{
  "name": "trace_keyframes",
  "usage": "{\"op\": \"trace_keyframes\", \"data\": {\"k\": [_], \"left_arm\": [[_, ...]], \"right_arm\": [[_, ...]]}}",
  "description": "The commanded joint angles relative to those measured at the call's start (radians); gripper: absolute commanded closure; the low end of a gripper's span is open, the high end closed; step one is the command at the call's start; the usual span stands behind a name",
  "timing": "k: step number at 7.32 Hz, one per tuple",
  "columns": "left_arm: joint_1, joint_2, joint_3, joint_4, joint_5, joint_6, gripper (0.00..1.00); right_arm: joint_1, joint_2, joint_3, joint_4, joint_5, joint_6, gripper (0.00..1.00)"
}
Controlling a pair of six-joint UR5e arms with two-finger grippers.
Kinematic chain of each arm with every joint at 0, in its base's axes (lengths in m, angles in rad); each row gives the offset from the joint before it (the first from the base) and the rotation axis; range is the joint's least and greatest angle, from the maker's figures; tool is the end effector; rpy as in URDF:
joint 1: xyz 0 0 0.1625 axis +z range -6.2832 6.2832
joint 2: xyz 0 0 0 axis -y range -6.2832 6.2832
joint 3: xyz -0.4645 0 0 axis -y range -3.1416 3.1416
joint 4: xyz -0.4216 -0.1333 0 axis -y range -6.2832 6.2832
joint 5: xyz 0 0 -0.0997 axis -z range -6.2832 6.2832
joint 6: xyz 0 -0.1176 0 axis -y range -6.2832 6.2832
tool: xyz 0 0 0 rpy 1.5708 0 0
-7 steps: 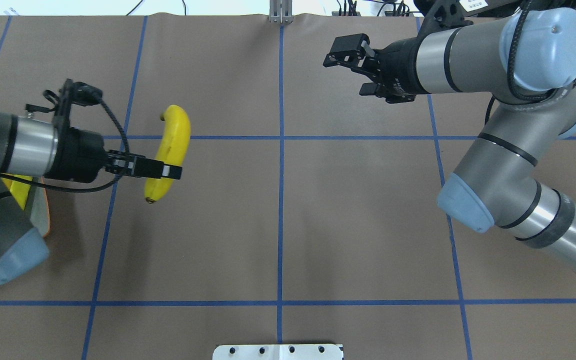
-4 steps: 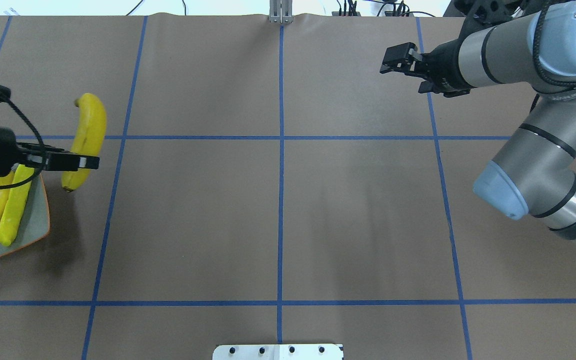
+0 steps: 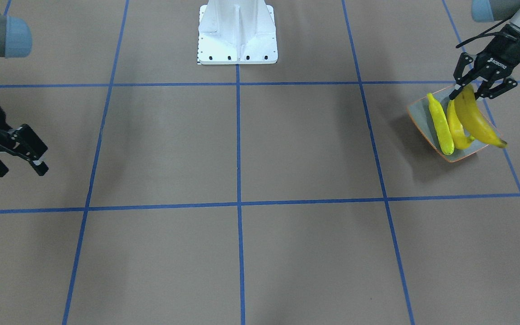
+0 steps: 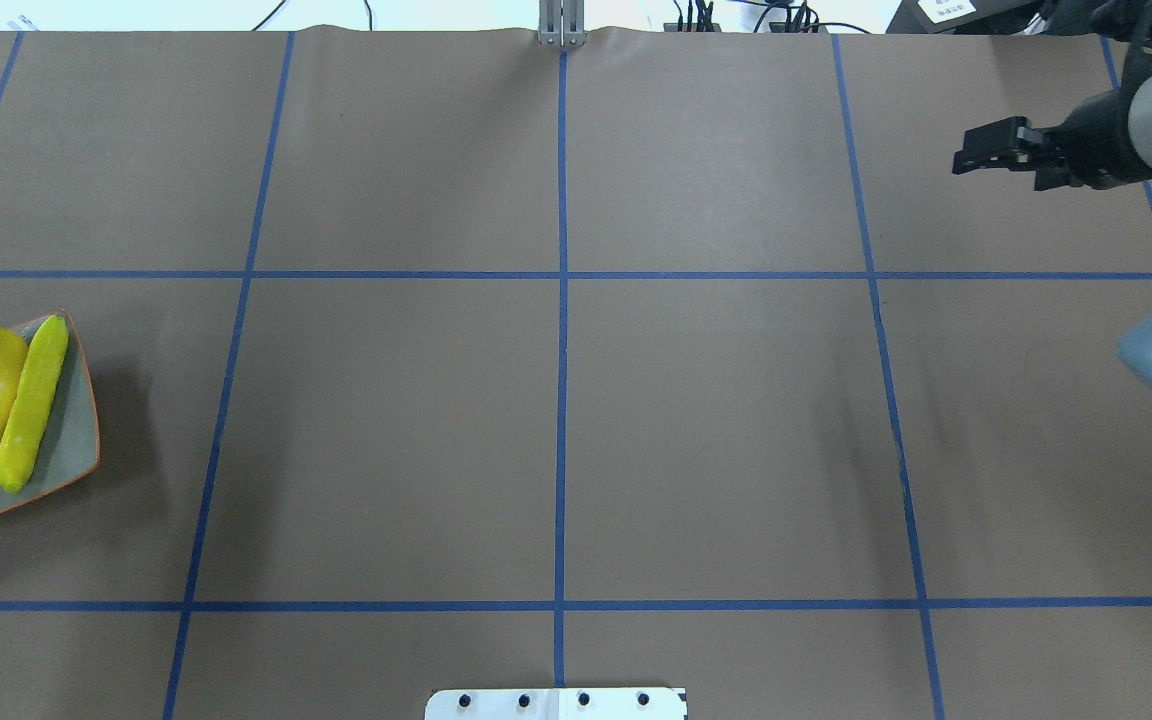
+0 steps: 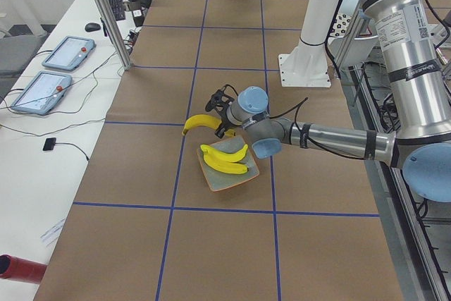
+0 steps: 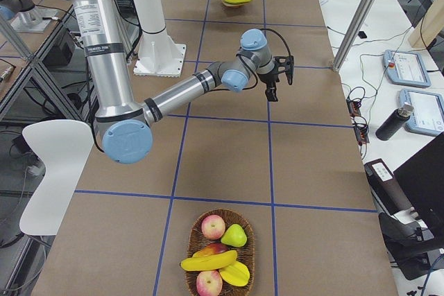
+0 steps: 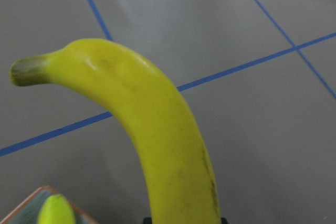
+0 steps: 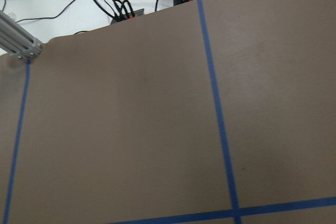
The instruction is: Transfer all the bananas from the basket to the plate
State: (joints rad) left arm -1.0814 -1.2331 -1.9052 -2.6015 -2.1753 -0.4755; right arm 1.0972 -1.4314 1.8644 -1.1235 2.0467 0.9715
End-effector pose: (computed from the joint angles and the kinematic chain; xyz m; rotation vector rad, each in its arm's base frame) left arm 0.1304 -0.3861 0.5668 0.6264 0.9489 0.3225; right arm -0.1990 -0.5625 0.4353 0.3538 -0.9050 0.2489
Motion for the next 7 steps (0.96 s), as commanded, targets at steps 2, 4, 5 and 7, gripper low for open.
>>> {"op": "trace_keyframes", "data": {"k": [2, 4, 5, 7], "left_arm": [[-0.022, 0.027, 0.184, 0.004, 0.147, 0.244, 1.00], [-0.018, 0.027, 0.204, 0.003, 0.147, 0.270, 1.00], [-0.015, 0.026, 0.203, 0.004, 0.134, 0.270, 1.00], [0.014, 0.024, 0.202, 0.003, 0.097, 0.264, 1.00]], "right_arm": [[0.169, -0.156, -0.017, -0.002, 0.122, -0.340, 0.00], [0.260, -0.185, -0.066, -0.002, 0.202, -0.486, 0.00], [0.274, -0.185, -0.079, -0.002, 0.211, -0.503, 0.00], [0.276, -0.187, -0.083, -0.002, 0.211, -0.505, 0.00]]}}
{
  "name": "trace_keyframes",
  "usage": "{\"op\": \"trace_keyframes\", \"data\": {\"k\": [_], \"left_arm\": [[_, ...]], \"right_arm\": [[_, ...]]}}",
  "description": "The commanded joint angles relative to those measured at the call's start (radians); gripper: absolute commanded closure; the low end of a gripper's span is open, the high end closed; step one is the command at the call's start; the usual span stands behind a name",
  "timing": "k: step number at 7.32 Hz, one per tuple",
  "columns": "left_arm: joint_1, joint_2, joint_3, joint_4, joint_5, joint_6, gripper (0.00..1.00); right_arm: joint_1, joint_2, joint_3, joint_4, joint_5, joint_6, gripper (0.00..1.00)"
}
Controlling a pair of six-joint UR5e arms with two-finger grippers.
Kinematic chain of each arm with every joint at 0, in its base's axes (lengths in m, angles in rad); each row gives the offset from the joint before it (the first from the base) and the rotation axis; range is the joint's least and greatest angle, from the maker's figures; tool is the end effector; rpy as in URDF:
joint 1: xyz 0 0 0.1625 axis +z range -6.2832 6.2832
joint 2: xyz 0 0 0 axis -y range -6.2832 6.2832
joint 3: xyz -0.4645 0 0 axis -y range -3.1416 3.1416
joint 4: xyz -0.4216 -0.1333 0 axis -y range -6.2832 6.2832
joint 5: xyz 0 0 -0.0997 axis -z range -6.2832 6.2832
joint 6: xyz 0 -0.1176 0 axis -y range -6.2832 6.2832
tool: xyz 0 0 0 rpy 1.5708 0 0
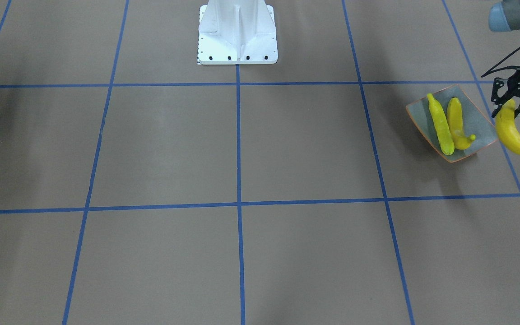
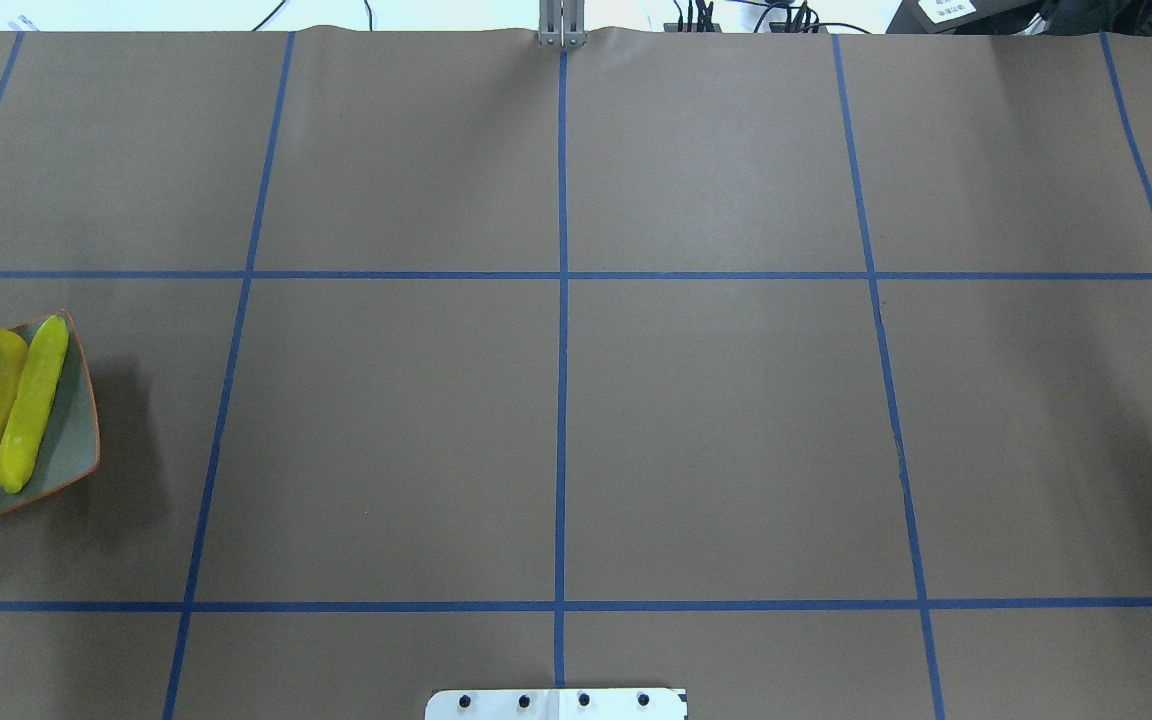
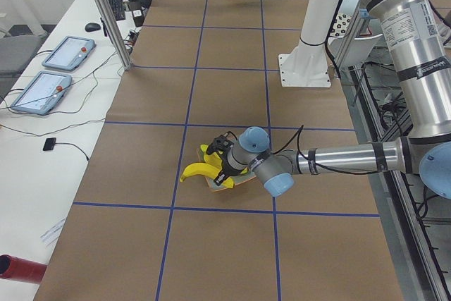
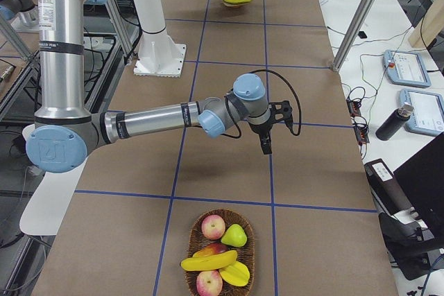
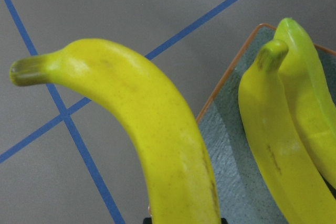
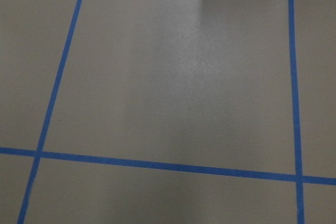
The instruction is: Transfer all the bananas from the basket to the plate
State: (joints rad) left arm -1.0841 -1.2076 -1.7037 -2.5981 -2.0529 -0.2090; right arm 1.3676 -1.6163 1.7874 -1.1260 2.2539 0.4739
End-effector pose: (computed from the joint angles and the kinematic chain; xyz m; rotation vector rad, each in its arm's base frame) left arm 0.1126 -0.3813 0.6944 0.5833 0.7004 0.4504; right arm -0.0488 -0.5294 0.5716 0.3377 -0.8184 0.0425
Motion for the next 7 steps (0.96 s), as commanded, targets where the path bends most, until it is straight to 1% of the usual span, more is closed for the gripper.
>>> {"op": "trace_keyframes", "data": {"k": [1, 2, 3, 4, 5, 7], "left_arm": [[0.036, -0.001, 0.000, -0.002, -0.029, -0.004, 1.00], [0.061, -0.004, -0.001, -0.002, -0.029, -0.007, 0.87], [0.065, -0.013, 0.001, -0.002, -0.029, -0.006, 0.20], [0.064, -0.018, -0.005, -0.007, -0.029, -0.006, 0.00], [0.064, -0.033, -0.002, -0.001, -0.030, -0.004, 0.00], [0.046, -0.067, -0.004, 0.004, -0.119, -0.006, 0.00]], "right_arm": [[0.008, -0.004, -0.008, 0.000, 0.006, -0.008, 0.00], [0.011, -0.004, -0.009, 0.000, 0.006, -0.009, 0.00], [0.011, -0.004, -0.009, 0.000, 0.006, -0.008, 0.00], [0.013, -0.004, -0.009, 0.000, 0.006, -0.008, 0.00], [0.016, -0.004, -0.009, 0.000, 0.009, -0.009, 0.00], [0.027, -0.004, -0.025, 0.000, 0.009, -0.024, 0.00]]}}
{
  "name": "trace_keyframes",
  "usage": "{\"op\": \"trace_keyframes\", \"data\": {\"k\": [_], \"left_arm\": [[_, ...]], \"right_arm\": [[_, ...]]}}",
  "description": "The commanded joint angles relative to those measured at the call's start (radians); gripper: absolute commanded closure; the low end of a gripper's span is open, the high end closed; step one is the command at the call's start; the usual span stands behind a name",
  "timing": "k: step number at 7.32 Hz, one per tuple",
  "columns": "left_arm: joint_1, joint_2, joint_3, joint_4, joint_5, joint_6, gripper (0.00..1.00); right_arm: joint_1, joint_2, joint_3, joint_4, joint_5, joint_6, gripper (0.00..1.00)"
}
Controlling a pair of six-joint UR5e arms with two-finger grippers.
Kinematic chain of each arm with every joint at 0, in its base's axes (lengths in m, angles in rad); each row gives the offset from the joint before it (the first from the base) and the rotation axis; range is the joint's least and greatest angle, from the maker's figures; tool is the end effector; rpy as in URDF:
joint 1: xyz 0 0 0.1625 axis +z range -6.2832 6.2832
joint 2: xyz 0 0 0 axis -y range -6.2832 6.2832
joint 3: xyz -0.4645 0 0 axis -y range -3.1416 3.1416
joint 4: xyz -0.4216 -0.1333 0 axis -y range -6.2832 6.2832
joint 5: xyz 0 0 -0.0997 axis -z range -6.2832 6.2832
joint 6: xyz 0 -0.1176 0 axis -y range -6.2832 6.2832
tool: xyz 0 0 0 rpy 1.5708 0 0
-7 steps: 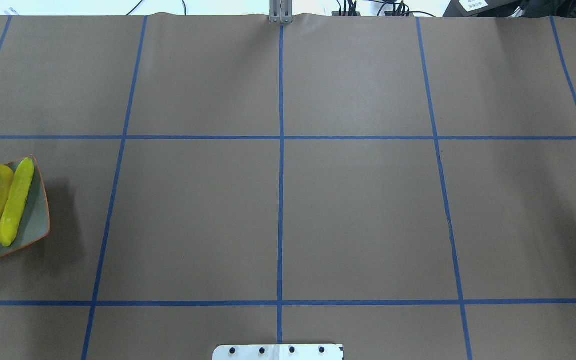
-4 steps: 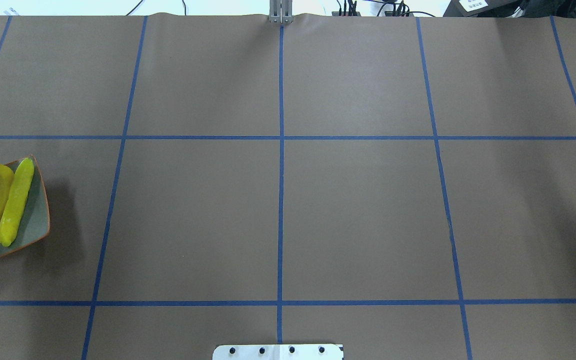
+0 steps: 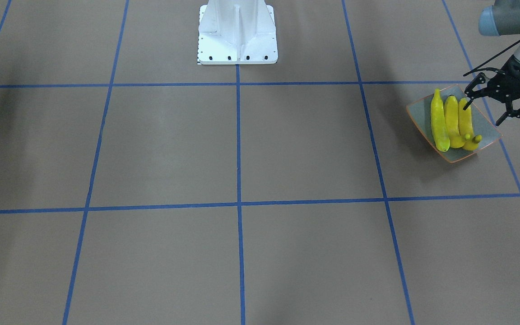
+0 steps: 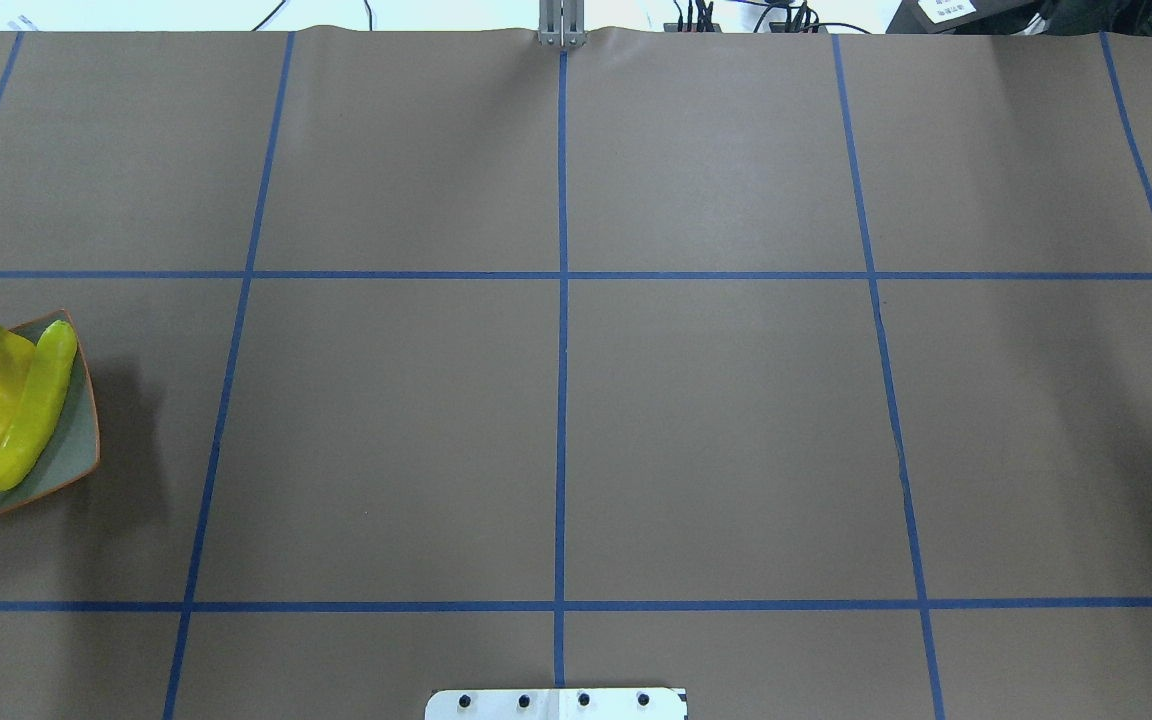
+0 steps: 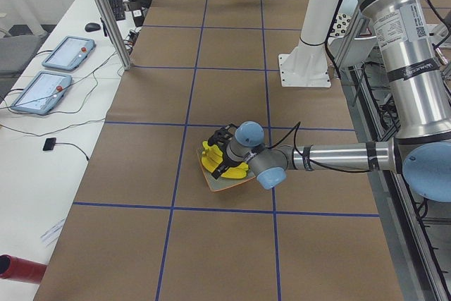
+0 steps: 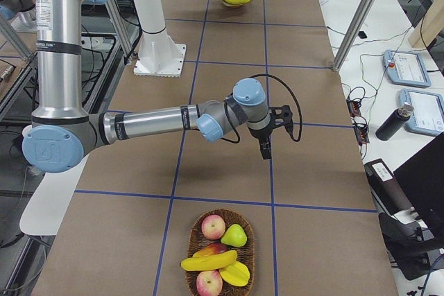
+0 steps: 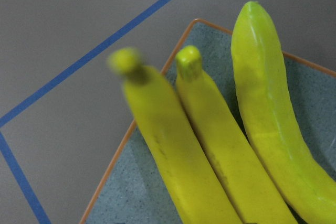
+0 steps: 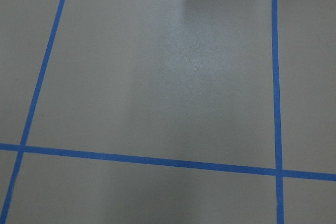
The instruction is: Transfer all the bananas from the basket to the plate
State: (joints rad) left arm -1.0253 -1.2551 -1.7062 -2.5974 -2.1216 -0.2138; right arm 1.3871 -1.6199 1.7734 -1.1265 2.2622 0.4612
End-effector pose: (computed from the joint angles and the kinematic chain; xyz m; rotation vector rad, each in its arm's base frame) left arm 0.1523 -0.3891 0.6714 0.5802 0.7944 0.5377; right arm -0.0390 -0.5290 0.5807 0.3309 -0.8161 0.0528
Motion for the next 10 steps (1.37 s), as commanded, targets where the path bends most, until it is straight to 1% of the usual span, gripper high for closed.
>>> {"op": "trace_keyframes", "data": {"k": [1, 2, 3, 5, 7, 8, 10], "left_arm": [[-0.028, -0.059, -0.006, 0.028, -0.057, -0.003, 0.00], [-0.030, -0.090, -0.012, 0.054, -0.058, -0.004, 0.00], [-0.030, -0.118, -0.012, 0.075, -0.058, -0.004, 0.00], [-0.029, -0.125, -0.012, 0.082, -0.058, -0.006, 0.00], [-0.029, -0.135, -0.012, 0.082, -0.057, -0.006, 0.00], [-0.029, -0.142, -0.012, 0.082, -0.057, -0.006, 0.00], [-0.030, -0.144, -0.013, 0.080, -0.055, -0.007, 0.00]], "right_arm": [[0.030, 0.000, -0.037, 0.001, 0.008, -0.065, 0.00], [0.077, 0.000, -0.089, 0.001, 0.052, -0.147, 0.00], [0.134, -0.008, -0.156, 0.001, 0.088, -0.291, 0.00], [0.251, -0.026, -0.300, 0.001, 0.134, -0.538, 0.00], [0.321, -0.057, -0.414, 0.001, 0.134, -0.723, 0.00], [0.329, -0.057, -0.483, 0.001, 0.128, -0.813, 0.00], [0.336, -0.048, -0.558, 0.001, 0.128, -0.858, 0.00]]}}
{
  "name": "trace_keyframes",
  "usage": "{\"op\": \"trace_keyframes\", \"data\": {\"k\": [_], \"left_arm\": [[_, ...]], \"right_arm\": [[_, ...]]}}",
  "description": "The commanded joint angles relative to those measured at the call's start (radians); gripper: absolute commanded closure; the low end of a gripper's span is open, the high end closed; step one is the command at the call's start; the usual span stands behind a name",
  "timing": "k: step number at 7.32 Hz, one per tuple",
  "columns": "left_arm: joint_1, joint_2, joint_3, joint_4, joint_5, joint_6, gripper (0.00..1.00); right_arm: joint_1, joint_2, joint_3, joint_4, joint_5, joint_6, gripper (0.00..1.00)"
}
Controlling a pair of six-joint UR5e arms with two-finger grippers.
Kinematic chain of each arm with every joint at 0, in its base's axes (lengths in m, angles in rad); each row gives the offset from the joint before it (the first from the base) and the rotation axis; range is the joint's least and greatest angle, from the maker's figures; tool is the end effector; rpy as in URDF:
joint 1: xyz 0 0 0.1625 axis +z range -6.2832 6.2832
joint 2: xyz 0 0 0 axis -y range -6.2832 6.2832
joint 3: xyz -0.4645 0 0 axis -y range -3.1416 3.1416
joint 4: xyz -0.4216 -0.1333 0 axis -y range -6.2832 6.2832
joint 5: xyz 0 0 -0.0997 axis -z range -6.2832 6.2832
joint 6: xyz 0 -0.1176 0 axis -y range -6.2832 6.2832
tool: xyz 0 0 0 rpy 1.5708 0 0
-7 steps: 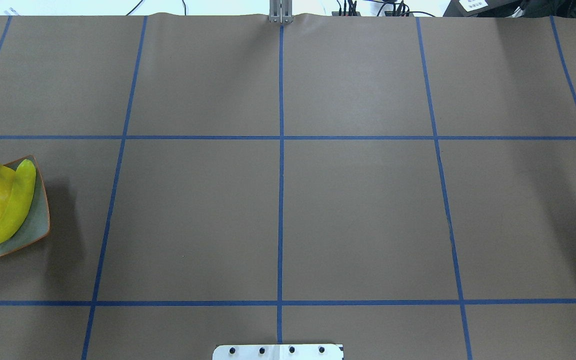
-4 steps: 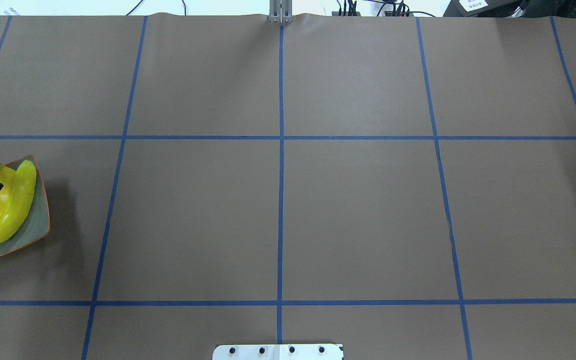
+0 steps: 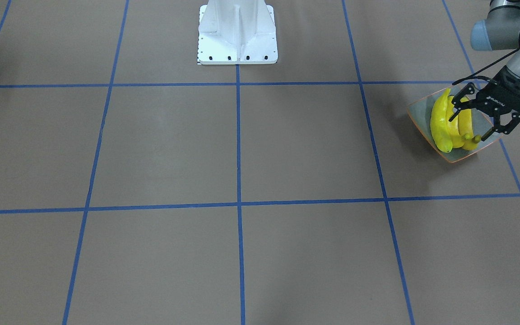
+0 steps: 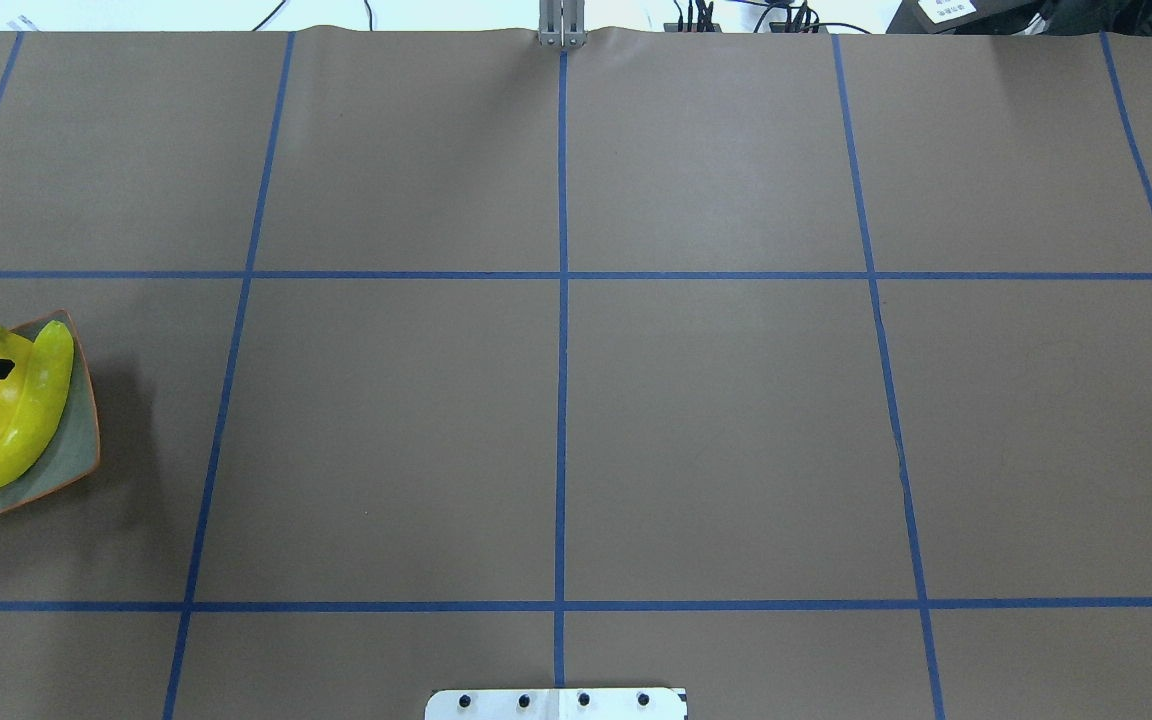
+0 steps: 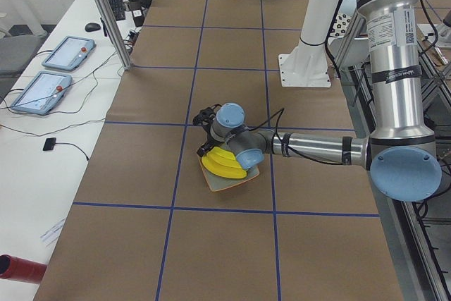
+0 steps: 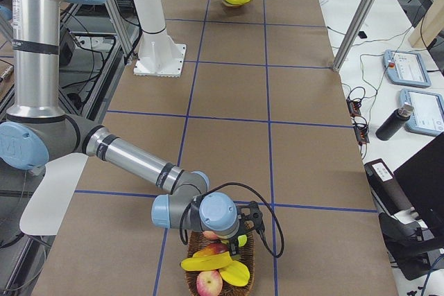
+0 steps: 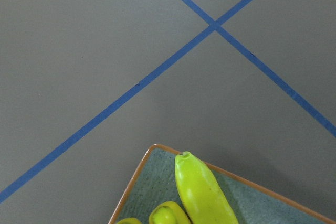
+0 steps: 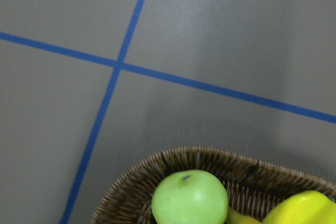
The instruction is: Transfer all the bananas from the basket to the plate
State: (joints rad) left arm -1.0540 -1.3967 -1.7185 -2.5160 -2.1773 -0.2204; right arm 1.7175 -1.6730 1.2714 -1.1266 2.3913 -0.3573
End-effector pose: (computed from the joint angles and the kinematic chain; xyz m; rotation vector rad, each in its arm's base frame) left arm 0.1787 -0.4486 0.6105 0.6337 0.8543 0.5465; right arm 0.1116 -0.4320 0.8652 0.2440 -0.7861 -0.2161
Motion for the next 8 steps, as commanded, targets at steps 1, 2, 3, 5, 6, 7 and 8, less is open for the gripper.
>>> {"op": "trace_keyframes", "data": {"k": [1, 2, 3, 5, 6, 7, 8], "left_arm": [[-0.001, -0.002, 0.000, -0.001, 0.002, -0.001, 0.00], [-0.001, -0.001, -0.001, -0.001, 0.002, -0.001, 0.00], [-0.001, -0.001, -0.001, -0.001, 0.004, -0.001, 0.00], [-0.003, -0.001, -0.001, -0.003, 0.005, -0.001, 0.00], [-0.004, -0.001, -0.001, -0.003, 0.005, 0.001, 0.00], [-0.004, 0.001, -0.001, -0.003, 0.007, 0.001, 0.00], [-0.004, -0.001, -0.001, -0.003, 0.007, 0.001, 0.00]], "right_arm": [[0.005, 0.019, -0.084, 0.001, -0.006, -0.060, 0.01], [0.005, 0.021, -0.104, 0.001, -0.012, -0.078, 0.03], [0.005, 0.035, -0.116, 0.004, -0.047, -0.078, 0.08], [0.004, 0.055, -0.144, 0.004, -0.072, -0.074, 0.27], [0.004, 0.056, -0.159, 0.005, -0.090, -0.072, 0.27], [0.004, 0.058, -0.159, 0.005, -0.092, -0.066, 0.27], [0.004, 0.056, -0.161, 0.004, -0.090, -0.066, 0.26]]}}
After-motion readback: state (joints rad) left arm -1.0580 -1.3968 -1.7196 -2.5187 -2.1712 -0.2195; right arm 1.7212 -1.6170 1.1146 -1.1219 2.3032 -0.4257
